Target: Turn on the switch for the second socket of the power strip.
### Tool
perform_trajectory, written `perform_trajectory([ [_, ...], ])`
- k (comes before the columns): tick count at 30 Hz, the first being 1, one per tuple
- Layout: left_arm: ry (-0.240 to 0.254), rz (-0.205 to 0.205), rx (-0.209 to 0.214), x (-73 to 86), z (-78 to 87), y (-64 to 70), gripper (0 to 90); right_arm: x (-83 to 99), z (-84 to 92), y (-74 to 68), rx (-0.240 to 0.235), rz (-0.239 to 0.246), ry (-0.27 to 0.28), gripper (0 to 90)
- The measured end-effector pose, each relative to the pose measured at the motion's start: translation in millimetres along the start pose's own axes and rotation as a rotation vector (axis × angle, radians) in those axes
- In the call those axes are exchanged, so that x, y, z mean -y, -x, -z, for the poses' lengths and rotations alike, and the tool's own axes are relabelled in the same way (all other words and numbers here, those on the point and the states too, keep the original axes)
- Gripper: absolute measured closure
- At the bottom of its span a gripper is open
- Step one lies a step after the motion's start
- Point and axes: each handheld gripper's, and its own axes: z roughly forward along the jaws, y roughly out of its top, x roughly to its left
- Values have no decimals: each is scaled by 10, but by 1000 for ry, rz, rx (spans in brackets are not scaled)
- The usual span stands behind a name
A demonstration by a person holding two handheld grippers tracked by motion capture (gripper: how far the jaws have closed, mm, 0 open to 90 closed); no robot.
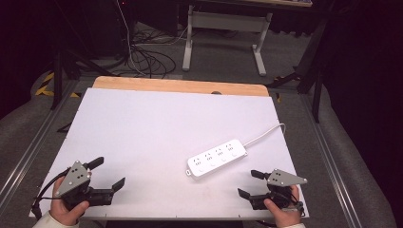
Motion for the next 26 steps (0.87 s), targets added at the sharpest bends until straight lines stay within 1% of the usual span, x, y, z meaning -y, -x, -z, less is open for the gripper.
perform_trajectory([
  [1, 3, 10, 3, 6, -5, 5, 45, 21, -6, -2, -2, -8, -6, 156],
  [3, 3, 5, 4, 9, -7, 2, 45, 55, -17, -5, 1, -14, -21, 156],
  [4, 2, 3, 4, 10, -8, 1, 46, 61, -20, -5, -3, -16, -21, 156],
  [6, -2, -1, 2, 12, -16, 2, 46, 47, -20, -8, 4, -13, -16, 156],
  [7, -4, -15, -6, 14, -21, -3, 46, 34, -20, -12, 13, -5, -14, 156],
  [8, -3, -9, -7, 19, -29, 1, 45, 21, -19, -18, 21, 5, -12, 156],
  [9, -5, -12, -11, 23, -34, -5, 45, 11, -15, -28, 32, 14, -12, 156],
  [11, -9, -29, -28, 31, -42, -21, 44, 2, -7, -40, 58, 41, -19, 156],
  [13, -8, -26, -37, 44, -49, -27, 44, -1, 3, -44, 77, 54, -25, 156],
  [15, -4, -25, -34, 48, -50, -28, 44, -3, 21, -34, 80, 52, -17, 154],
  [19, 8, -27, -33, 61, -66, -28, 44, 5, 38, -17, 81, 29, 0, 153],
  [20, 12, -25, -39, 67, -69, -33, 43, 7, 35, -14, 77, 27, 2, 153],
  [21, 18, -14, -37, 74, -72, -37, 44, 7, 32, -16, 75, 25, 2, 153],
  [22, 19, -15, -34, 77, -69, -53, 44, 6, 30, -19, 74, 27, 0, 153],
  [23, 25, 0, -30, 83, -70, -58, 44, 4, 29, -21, 73, 29, 0, 153],
  [26, 31, 11, -22, 87, -71, -73, 45, -1, 31, -28, 74, 41, 2, 153],
])
